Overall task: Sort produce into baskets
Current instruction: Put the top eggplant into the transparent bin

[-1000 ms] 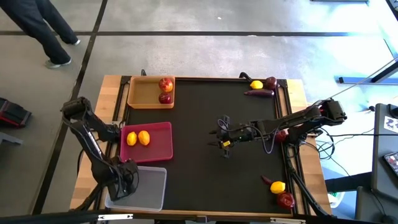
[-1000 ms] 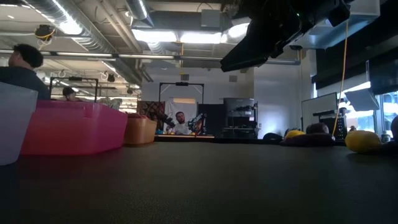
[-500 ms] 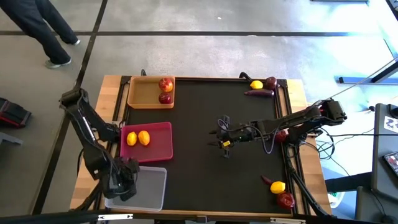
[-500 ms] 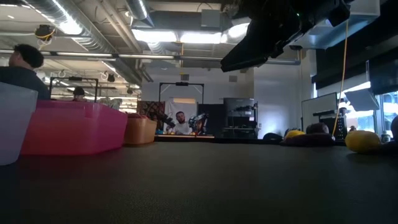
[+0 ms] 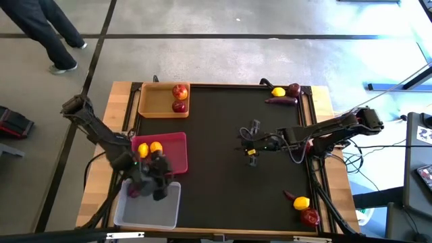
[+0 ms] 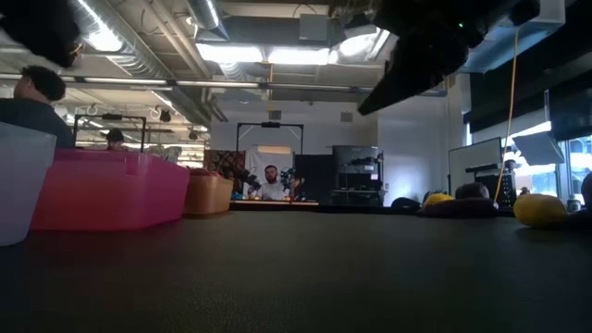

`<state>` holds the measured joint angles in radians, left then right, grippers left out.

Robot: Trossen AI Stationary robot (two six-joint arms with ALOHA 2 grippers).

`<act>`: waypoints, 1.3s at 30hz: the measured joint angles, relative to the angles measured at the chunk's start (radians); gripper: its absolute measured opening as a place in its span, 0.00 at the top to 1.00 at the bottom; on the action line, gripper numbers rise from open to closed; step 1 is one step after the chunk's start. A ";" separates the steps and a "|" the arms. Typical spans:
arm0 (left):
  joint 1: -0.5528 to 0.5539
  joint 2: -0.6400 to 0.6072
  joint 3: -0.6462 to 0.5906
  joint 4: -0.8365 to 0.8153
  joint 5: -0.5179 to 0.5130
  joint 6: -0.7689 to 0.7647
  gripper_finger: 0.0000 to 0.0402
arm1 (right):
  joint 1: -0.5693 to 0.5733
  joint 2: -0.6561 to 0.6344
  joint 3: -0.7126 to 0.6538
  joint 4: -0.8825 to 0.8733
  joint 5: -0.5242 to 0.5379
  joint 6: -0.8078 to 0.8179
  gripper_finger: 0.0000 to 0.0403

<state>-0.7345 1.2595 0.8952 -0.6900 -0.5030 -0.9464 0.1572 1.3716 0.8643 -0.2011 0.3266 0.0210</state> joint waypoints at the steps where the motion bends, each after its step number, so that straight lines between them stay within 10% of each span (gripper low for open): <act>1: 0.029 0.000 -0.012 0.040 0.001 0.052 0.57 | -0.009 -0.014 0.000 -0.030 0.011 -0.001 0.56; 14: 0.321 0.000 -0.112 0.365 0.157 0.473 0.66 | -0.263 -0.106 0.000 -0.360 0.029 -0.011 0.56; 39: 0.524 0.000 -0.245 0.628 0.198 0.722 0.67 | -0.810 0.025 -0.019 -0.319 0.012 -0.378 0.56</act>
<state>-0.2110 1.2594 0.6506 -0.0616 -0.3050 -0.2247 -0.6531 1.3970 0.8455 -0.5202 0.3388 -0.3569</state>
